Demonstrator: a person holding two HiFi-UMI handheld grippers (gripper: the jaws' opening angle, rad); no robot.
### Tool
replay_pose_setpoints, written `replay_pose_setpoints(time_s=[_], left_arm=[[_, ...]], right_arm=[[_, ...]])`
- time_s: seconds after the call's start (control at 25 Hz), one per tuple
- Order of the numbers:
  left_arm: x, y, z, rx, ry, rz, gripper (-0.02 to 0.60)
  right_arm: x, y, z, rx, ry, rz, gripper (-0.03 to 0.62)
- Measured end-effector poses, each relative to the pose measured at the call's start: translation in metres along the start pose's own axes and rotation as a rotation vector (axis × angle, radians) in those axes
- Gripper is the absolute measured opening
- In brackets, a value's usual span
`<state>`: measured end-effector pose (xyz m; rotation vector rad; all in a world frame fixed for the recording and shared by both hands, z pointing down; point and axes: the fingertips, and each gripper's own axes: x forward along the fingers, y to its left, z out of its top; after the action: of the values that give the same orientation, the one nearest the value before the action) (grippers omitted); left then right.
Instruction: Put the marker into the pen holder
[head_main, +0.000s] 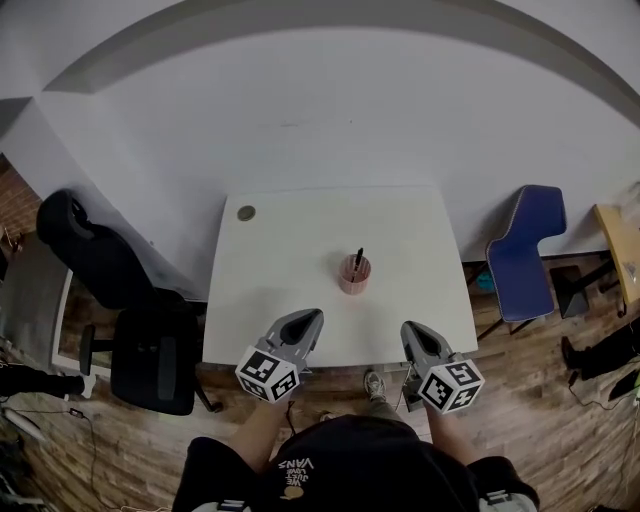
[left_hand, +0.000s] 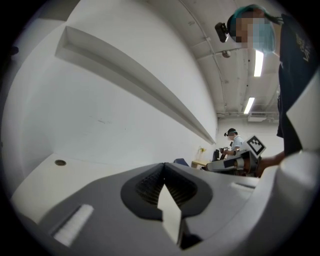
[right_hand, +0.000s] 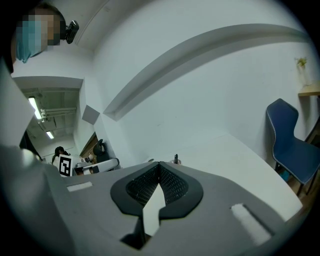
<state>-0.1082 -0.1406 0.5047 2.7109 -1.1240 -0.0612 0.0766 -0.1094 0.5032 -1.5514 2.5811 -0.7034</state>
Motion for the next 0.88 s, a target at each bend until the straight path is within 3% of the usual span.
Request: replay_pose_setpoints(time_s=[0.88], left_arm=[[-0.083, -0.029, -0.021, -0.013, 0.014, 0.021, 0.054]], right_arm=[[-0.033, 0.049, -0.031, -0.031, -0.011, -0.016, 0.002]])
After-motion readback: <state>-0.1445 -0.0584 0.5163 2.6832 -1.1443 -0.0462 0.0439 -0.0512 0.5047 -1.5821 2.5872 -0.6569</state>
